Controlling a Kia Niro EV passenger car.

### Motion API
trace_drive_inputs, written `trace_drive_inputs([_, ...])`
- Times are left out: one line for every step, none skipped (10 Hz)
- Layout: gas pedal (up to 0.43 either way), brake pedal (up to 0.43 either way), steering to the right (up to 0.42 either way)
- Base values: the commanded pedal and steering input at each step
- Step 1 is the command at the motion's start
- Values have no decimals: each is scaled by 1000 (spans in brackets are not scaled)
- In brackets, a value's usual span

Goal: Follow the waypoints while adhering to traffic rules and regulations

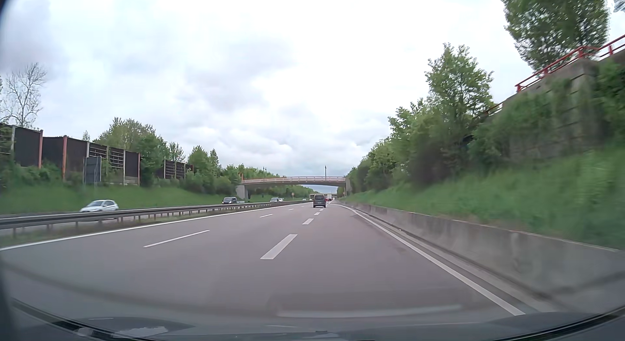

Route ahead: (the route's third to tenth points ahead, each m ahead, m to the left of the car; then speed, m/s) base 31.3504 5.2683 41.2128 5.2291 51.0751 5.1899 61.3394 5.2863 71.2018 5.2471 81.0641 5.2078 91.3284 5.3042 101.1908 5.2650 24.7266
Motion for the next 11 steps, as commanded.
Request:
trace_drive_inputs([429,12,-3])
trace_drive_inputs([429,12,-3])
trace_drive_inputs([429,12,-4])
trace_drive_inputs([429,12,-4])
trace_drive_inputs([429,12,-7])
trace_drive_inputs([429,12,-10])
trace_drive_inputs([429,12,-10])
trace_drive_inputs([429,12,-10])
trace_drive_inputs([429,12,-10])
trace_drive_inputs([429,12,-10])
trace_drive_inputs([429,12,-10])
